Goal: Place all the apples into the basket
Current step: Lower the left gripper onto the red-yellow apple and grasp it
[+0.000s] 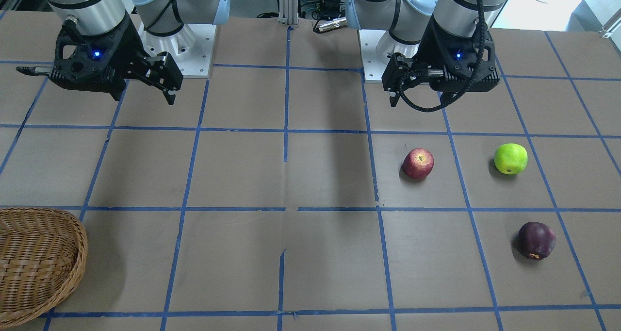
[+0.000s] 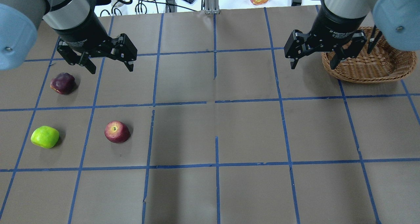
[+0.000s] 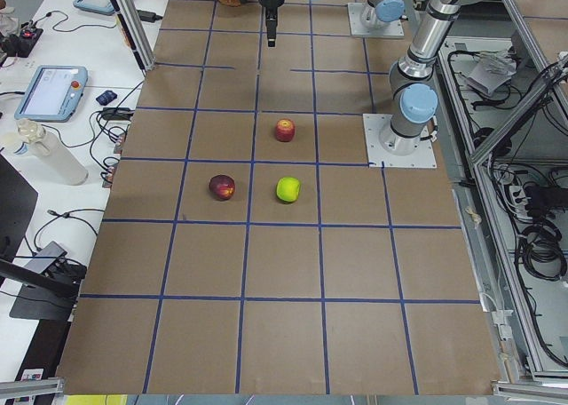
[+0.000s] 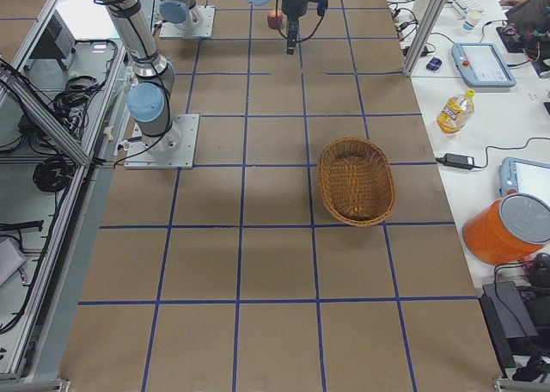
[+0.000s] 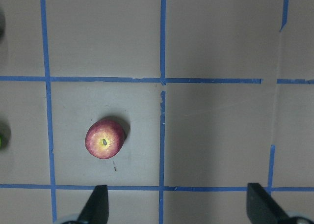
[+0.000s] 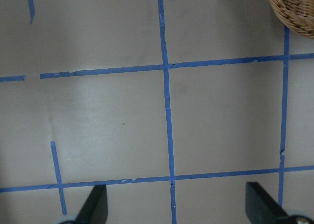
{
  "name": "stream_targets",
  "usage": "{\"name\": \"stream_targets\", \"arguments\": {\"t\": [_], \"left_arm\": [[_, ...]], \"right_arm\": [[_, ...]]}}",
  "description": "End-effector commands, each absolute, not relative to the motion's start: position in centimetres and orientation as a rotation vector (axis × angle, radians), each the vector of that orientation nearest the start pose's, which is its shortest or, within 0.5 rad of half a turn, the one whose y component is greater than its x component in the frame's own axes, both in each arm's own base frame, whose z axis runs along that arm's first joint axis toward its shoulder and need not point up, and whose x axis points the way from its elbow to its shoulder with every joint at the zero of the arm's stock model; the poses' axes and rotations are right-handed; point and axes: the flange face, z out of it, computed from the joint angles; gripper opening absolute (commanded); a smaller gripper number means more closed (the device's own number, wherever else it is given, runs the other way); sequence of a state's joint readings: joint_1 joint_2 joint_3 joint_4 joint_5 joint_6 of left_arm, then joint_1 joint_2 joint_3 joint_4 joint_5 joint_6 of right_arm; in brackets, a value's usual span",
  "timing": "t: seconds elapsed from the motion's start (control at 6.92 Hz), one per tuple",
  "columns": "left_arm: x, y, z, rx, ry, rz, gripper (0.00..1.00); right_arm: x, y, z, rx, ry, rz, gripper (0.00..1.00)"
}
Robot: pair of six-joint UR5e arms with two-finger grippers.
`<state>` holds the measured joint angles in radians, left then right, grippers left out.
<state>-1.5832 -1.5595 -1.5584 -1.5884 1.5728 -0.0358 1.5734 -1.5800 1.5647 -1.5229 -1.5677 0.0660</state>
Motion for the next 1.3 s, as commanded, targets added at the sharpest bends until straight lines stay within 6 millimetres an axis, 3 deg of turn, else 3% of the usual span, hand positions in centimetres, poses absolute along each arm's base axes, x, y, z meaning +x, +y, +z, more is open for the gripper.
{"name": "stream_targets", "arguments": {"t": [0.0, 0.43, 0.58, 0.72, 0.87, 1.01, 1.16], "left_arm": [[-14.0, -48.8, 49.5, -0.036, 3.138, 0.000, 1.00], [-13.2, -49.2, 50.0, 0.011, 3.138, -0.033, 1.00], [-12.6, -50.4, 48.3, 0.083, 3.133, -0.045, 1.00], [-12.5, -50.4, 42.2, 0.082, 3.140, 0.109, 1.00], [-10.5, -50.0, 37.1, 0.037, 3.138, 0.092, 1.00], [-5.8, -48.7, 31.9, 0.041, 3.147, 0.139, 1.00], [-3.0, -47.5, 28.3, 0.068, 3.146, 0.083, 1.00]], "right_arm": [[13.4, -48.4, 49.1, 0.101, 3.138, 0.051, 1.00], [13.4, -48.5, 49.0, 0.101, 3.139, 0.053, 1.00], [13.4, -48.5, 48.9, 0.101, 3.139, 0.055, 1.00], [13.5, -48.5, 49.0, 0.099, 3.138, 0.053, 1.00], [13.4, -48.5, 48.9, 0.101, 3.139, 0.055, 1.00], [13.5, -48.5, 48.9, 0.099, 3.138, 0.053, 1.00], [13.4, -48.5, 48.9, 0.101, 3.139, 0.053, 1.00]]}}
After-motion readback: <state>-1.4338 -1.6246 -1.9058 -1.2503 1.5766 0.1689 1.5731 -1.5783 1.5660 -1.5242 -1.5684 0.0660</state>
